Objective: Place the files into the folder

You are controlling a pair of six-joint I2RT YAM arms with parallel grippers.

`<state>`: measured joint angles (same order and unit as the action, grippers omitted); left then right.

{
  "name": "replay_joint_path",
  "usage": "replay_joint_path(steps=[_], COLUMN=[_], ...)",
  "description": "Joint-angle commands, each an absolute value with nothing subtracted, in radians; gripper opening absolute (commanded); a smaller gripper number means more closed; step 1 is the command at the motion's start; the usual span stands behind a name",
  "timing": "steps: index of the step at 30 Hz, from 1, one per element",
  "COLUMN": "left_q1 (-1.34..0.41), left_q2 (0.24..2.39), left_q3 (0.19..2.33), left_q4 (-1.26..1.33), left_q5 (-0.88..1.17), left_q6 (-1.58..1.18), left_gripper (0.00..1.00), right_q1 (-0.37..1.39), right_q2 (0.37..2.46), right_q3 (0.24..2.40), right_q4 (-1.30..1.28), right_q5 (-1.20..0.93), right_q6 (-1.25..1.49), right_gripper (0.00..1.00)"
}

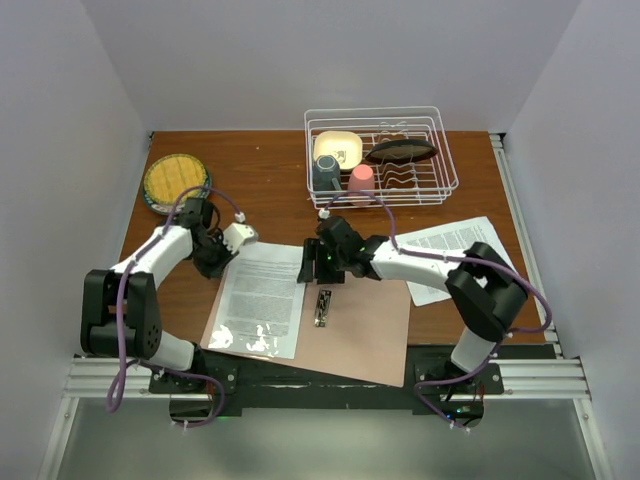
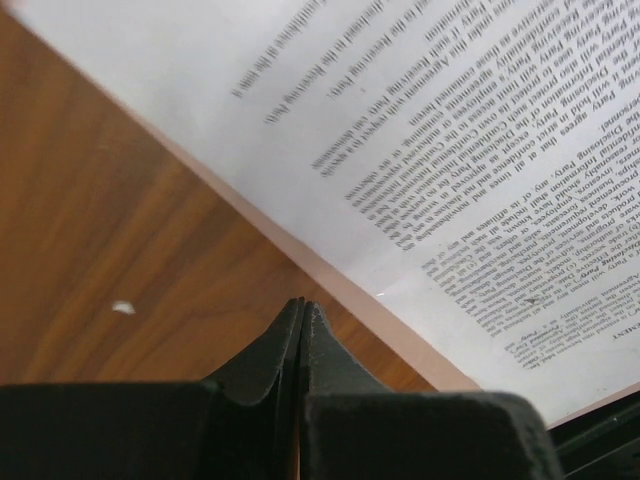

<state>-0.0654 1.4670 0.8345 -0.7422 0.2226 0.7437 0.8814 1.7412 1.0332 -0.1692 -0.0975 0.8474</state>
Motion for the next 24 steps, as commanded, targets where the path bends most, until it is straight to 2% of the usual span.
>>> replay_joint_path(steps=[1,7,13,20,24], left_q1=[-0.06,-0.074,-0.201,-0.265,-0.285], left_q2=[1.434,1.465,1.54,1.618,1.628], left_q3=[0.971,1.135,1.169,1.183,1.184], left_q4=[-0.788,-0.836,-0.765,-0.781,-0.813], left_q5=[0.244,0.403,0.468,0.555,0.699], left_q6=[0.703,0.622,0.528,0.505,0.52], left_gripper=[0.0,0.0,0.0,0.0,0.0], right_q1=[0.851,0.851,0.857,0.868,0.871], right_q2=[1.631,1.516,1.421,1.416,1.417], right_q3=[1.081,1.0,0.784,0.742,0.7], right_q4=[-0.34,-0.449,-0.35,-0.23,-0.105], right_q5=[-0.08,-0.046,-0.107,-0.182,-0.248], right_q6=[0.714,0.673,0.736,0.773,0.821], right_gripper=[0.59,0.45,0.47,0.5,0.5])
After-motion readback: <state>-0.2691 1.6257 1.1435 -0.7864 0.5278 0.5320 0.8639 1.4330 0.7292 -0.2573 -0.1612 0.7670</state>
